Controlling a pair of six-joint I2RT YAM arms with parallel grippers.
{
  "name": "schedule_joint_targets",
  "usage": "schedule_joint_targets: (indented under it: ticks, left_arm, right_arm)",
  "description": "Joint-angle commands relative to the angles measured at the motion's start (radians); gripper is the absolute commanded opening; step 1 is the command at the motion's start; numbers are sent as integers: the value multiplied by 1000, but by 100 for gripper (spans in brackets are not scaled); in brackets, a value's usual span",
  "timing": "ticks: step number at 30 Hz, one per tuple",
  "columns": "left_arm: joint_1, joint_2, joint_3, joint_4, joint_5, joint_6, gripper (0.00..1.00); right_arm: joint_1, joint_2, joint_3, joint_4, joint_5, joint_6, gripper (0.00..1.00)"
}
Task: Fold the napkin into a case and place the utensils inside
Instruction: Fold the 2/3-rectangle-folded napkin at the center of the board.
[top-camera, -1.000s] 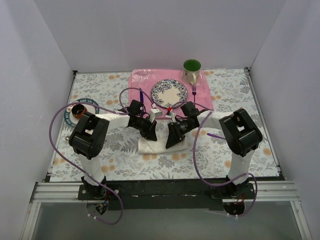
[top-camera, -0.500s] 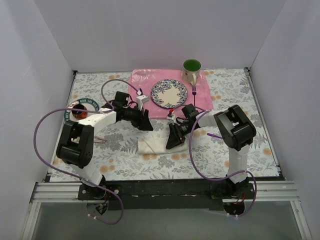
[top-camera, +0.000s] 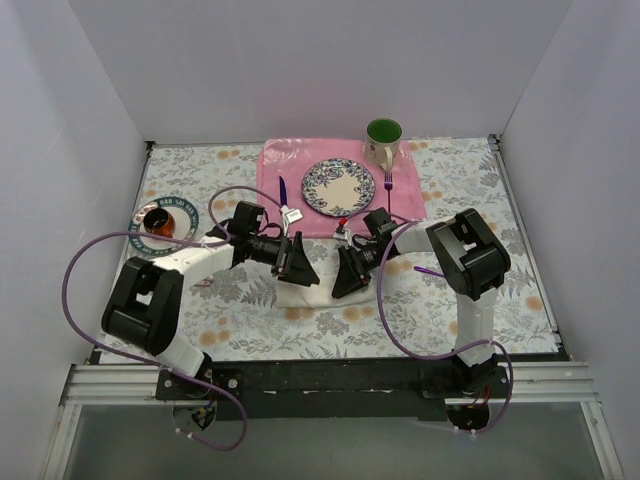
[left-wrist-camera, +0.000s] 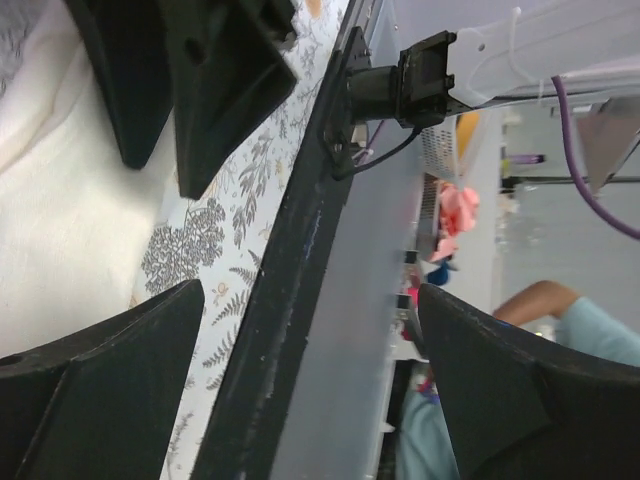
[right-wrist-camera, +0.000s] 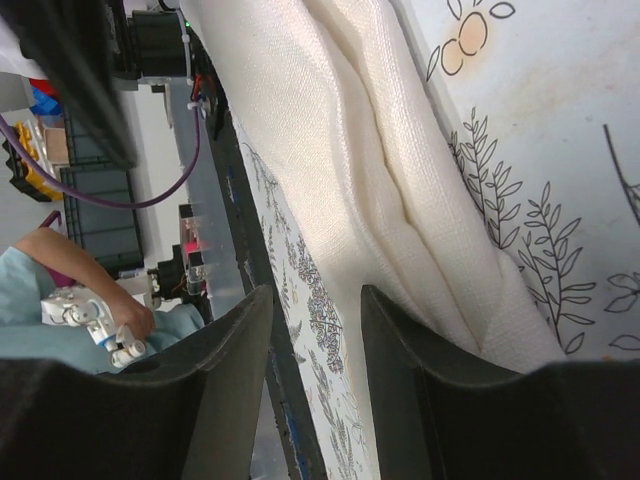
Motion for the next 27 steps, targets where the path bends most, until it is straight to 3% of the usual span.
schedule_joint_targets:
  ticks: [1, 5, 15, 20, 24, 27]
  left_arm:
    - [-7, 53, -27, 167, 57, -210, 91]
    - [-29, 102, -41, 198, -6, -237, 98]
    - [54, 254, -135, 138, -127, -275, 98]
    - [94, 307, -136, 96, -175, -203, 98]
    - [126, 283, -126, 54, -154, -145, 98]
    - [116, 168, -113, 39, -76, -50, 98]
  right_arm:
    - [-1, 48, -2, 0, 126, -25, 51]
    - [-1, 46, -5, 3, 130, -24, 51]
    - [-6, 52, -14, -14, 152, -44, 51]
    - [-15, 58, -23, -17, 161, -50, 51]
    - [-18, 63, -17, -21, 166, -51, 51]
    - [-18, 63, -13, -21, 166, -53, 51]
